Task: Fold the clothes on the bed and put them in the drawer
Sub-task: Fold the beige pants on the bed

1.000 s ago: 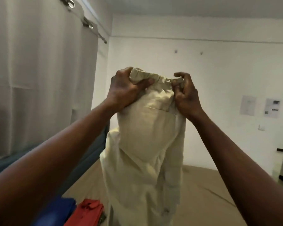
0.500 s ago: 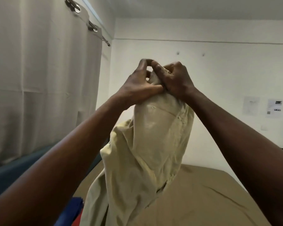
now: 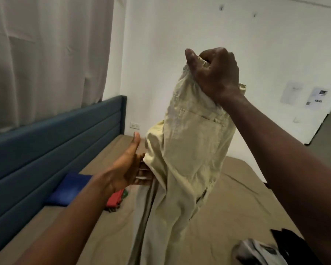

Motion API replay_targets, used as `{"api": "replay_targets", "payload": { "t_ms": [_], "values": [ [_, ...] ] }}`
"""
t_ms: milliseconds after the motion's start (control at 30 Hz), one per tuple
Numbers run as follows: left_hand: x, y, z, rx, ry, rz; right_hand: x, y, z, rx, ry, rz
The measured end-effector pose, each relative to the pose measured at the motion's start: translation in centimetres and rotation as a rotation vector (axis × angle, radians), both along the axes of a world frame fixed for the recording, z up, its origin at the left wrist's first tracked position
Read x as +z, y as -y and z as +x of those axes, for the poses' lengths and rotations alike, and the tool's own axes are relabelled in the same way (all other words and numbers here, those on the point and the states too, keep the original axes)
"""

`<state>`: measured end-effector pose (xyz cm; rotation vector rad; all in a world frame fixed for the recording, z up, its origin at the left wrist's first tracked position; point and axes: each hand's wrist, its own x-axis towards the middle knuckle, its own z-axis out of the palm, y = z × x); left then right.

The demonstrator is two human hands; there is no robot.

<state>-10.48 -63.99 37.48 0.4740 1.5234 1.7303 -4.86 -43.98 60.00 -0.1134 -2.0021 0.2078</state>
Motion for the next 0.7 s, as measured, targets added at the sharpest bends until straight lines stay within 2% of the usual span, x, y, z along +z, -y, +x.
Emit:
{"api": "replay_targets", "payload": {
  "t_ms": [167, 233, 300, 367, 433, 500, 567, 700],
  "values": [
    [-0.3, -3.7, -0.1, 0.132, 0.436, 0.434, -2.7, -1.5, 0.9, -0.023, 0.068, 0.004],
    [-0.2, -5.3, -0.3, 0.37, 0.451, 0.484, -4.0, -2.6, 1.7, -0.019, 0.086, -0.004],
    [-0.5, -5.9, -0.5, 0.69, 0.355, 0.526, -5.1, -3.6, 2.9, -0.04, 0.106, 0.012],
    [-0.3, -5.1, 0.5, 0.991, 0.161, 0.561, -6.4, -4.8, 4.4, -0.098, 0.108, 0.054],
    [0.2, -4.0, 2.3, 1.145, -0.242, 0.5, -7.7, -6.1, 5.7, -0.119, 0.059, 0.026],
    [0.4, -3.3, 3.9, 1.188, -0.712, 0.38, -8.4, -7.0, 7.0, -0.112, -0.045, -0.047],
    [0.7, -2.7, 5.6, 1.187, -1.033, 0.241, -8.3, -7.2, 8.5, -0.102, -0.139, -0.082],
    [2.0, -1.5, 8.7, 1.046, -1.329, 0.033, -6.5, -7.6, 12.6, -0.083, -0.122, -0.089]
  ]
}}
